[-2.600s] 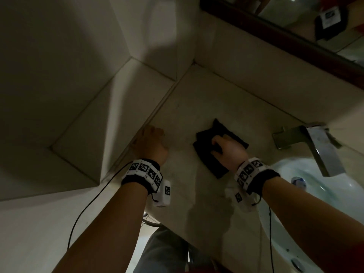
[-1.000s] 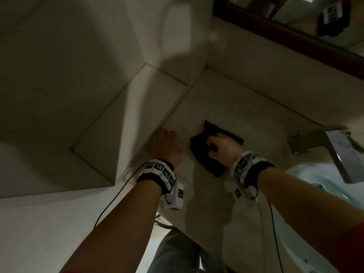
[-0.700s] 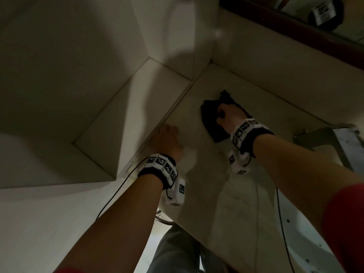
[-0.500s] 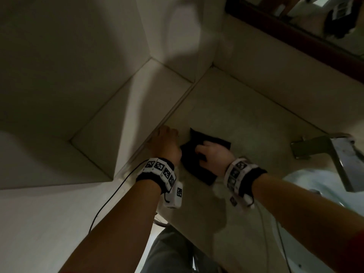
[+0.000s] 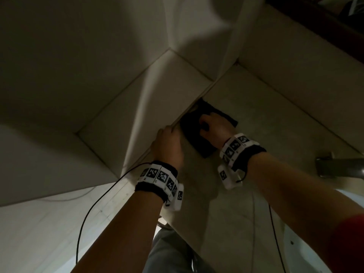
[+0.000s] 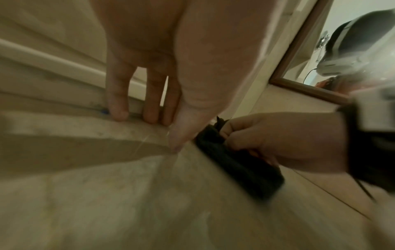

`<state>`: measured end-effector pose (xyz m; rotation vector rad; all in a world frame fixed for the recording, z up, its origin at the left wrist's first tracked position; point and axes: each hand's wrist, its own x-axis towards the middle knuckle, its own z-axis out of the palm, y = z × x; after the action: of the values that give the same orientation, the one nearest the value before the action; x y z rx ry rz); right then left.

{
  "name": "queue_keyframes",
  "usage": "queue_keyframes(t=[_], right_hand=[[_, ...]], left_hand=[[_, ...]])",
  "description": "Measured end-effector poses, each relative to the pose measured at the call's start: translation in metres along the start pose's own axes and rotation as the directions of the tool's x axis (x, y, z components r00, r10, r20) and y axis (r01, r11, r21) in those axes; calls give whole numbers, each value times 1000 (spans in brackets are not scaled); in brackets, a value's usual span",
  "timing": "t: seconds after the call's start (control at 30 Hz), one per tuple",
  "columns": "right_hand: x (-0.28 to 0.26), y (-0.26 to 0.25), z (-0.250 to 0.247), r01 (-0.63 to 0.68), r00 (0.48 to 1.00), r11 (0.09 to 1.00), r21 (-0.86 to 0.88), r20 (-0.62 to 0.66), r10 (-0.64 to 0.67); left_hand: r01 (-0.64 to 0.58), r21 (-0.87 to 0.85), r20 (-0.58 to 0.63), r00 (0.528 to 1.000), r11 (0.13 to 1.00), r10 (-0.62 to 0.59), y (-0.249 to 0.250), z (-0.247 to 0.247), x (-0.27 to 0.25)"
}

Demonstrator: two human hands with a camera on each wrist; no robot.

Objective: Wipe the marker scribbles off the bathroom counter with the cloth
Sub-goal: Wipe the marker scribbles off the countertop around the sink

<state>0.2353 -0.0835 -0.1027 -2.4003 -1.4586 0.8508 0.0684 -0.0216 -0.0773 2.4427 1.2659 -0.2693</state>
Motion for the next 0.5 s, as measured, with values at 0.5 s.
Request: queue_keyframes(t=[0.5], right_hand=[[44, 38, -49, -160, 984, 985, 70, -69, 165]], left_hand=[[-2, 0, -18, 1000, 1000, 2, 0, 1, 4]])
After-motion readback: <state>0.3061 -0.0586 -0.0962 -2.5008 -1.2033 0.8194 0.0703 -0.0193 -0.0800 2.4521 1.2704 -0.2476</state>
